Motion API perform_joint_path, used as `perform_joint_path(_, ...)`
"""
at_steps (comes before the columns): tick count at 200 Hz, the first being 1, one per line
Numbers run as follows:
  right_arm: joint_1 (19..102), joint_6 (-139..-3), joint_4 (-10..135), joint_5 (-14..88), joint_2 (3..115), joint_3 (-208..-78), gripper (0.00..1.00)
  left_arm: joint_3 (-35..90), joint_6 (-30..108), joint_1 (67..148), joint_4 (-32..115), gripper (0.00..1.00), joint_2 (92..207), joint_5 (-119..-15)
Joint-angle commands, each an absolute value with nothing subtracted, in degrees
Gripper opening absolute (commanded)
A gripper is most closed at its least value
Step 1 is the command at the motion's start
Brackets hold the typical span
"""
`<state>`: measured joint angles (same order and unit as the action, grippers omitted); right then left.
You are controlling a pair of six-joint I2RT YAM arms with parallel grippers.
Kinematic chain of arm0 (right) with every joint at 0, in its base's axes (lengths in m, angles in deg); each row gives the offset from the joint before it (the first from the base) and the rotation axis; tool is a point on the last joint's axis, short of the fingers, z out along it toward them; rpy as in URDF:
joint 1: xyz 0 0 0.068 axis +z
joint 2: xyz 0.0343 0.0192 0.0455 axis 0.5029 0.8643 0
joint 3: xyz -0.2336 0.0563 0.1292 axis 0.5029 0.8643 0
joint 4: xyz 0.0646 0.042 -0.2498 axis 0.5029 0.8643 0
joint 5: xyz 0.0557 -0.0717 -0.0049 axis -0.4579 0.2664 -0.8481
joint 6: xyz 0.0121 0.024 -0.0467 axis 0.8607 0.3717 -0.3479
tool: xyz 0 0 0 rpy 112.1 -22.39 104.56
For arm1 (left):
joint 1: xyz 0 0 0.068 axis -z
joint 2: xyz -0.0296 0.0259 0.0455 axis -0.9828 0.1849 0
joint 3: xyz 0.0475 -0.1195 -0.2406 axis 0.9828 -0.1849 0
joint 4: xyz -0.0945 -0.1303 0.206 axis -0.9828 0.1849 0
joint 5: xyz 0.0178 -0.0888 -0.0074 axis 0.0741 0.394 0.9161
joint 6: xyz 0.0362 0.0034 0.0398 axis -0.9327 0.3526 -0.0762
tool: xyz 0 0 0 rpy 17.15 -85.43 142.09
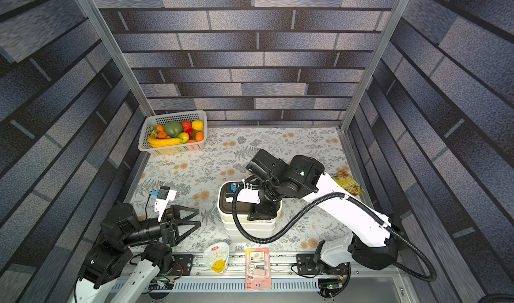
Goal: Stack the tissue boxes
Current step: Place the tissue box at the tissue box.
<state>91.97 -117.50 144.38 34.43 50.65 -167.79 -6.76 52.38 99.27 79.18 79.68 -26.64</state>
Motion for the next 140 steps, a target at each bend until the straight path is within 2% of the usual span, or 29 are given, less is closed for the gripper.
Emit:
perform_joint_path(1, 92.73, -116.96, 142.69, 34.34, 50.87, -168.40, 0.43, -6.80, 51.46, 99.58, 79.86, 1.00, 80.29, -26.80)
perform_joint_path(46, 92.77, -116.88, 142.60, 33.87, 50.69, -168.09, 0.46, -6.77, 51.51, 99.74, 79.94, 1.00, 80.37, -27.01)
perform_joint_path(78, 92.83, -116.63, 142.43, 34.23, 50.27, -167.89, 0.53, -6.77, 51.44, 100.20, 80.05, 1.00, 80.29, -27.28)
perform_joint_path(140, 93.03, -116.44, 141.99, 34.20, 49.55, -166.95, 0.59, -6.77, 51.47, 100.85, 80.28, 1.00, 80.38, -27.28)
